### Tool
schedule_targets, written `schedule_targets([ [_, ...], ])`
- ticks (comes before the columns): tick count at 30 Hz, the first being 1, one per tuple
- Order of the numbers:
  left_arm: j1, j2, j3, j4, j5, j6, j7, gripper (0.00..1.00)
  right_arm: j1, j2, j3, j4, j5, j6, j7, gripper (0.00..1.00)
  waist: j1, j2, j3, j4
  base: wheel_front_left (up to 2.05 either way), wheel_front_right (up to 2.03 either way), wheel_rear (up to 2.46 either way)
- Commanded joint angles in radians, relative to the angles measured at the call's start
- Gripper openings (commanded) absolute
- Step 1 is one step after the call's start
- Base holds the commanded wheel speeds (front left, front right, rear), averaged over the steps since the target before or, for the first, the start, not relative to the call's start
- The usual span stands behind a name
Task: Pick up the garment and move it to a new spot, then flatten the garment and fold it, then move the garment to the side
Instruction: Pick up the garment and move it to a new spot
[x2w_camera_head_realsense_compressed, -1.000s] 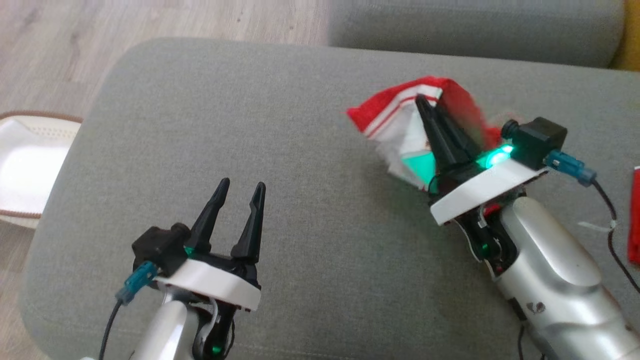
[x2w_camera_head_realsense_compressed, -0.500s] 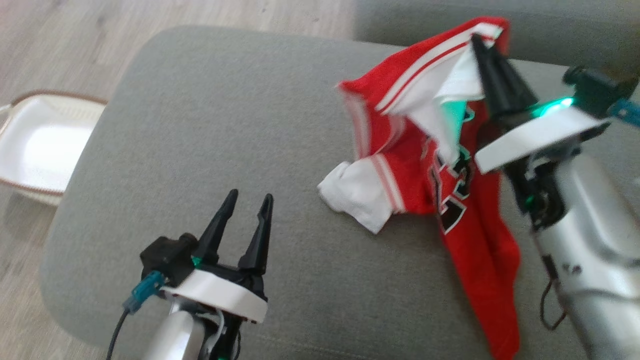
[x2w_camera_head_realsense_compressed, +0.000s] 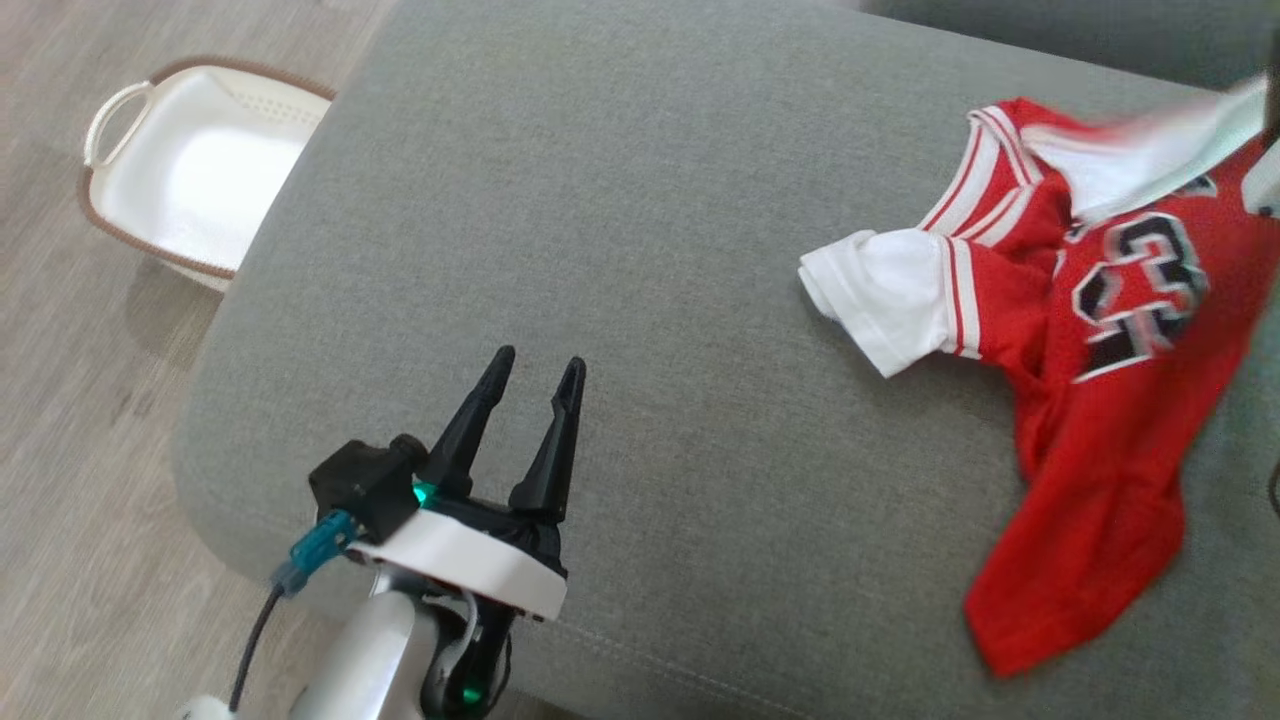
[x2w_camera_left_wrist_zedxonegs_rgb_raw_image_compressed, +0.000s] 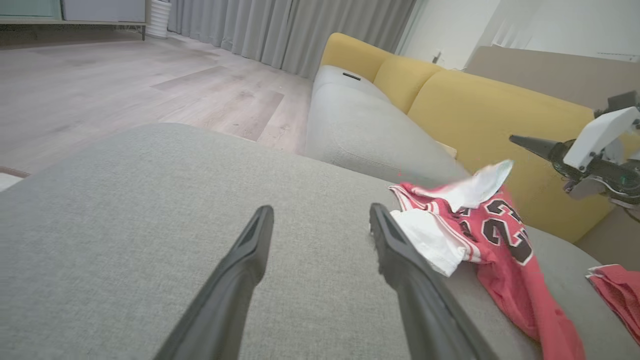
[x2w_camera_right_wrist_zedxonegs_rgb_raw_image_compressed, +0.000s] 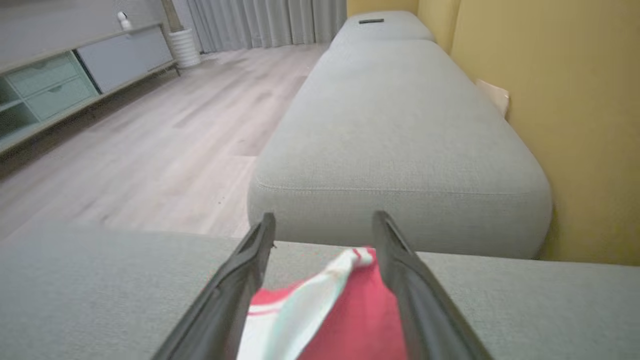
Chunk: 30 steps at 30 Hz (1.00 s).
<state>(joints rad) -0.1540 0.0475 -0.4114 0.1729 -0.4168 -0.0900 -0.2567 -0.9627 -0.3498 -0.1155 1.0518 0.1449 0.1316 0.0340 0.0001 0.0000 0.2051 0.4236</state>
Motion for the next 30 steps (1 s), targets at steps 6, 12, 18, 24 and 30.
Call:
schedule_targets([
  [6,-0.053,0.003,0.058,-0.033,0.008,0.011,-0.005,1.00,-0.081,0.109,-0.064,0.070,-0.160,-0.001,-0.086,1.00,-0.0001,0.0000,-0.017,-0.057,0.00,0.00,0.00],
  [12,-0.052,0.003,0.115,-0.031,0.039,0.004,-0.005,1.00,-0.055,0.221,-0.004,0.073,-0.152,-0.001,-0.205,1.00,-0.0001,0.0000,-0.069,-0.167,0.00,0.00,0.00],
  [18,-0.035,0.003,0.173,-0.035,0.062,-0.006,-0.005,1.00,0.079,0.270,0.119,0.004,-0.032,-0.001,-0.273,1.00,-0.0001,0.0000,-0.126,-0.270,0.00,0.00,0.00],
  [24,0.005,0.003,0.207,-0.039,0.073,-0.013,-0.005,1.00,0.313,0.262,0.212,-0.182,0.097,-0.001,-0.289,1.00,-0.0001,0.0000,-0.170,-0.345,0.00,0.00,0.00],
  [30,0.034,0.003,0.211,-0.044,0.077,-0.017,-0.005,1.00,0.557,0.254,0.192,-0.381,0.176,-0.001,-0.287,1.00,-0.0001,0.0000,-0.184,-0.383,0.00,0.00,0.00],
])
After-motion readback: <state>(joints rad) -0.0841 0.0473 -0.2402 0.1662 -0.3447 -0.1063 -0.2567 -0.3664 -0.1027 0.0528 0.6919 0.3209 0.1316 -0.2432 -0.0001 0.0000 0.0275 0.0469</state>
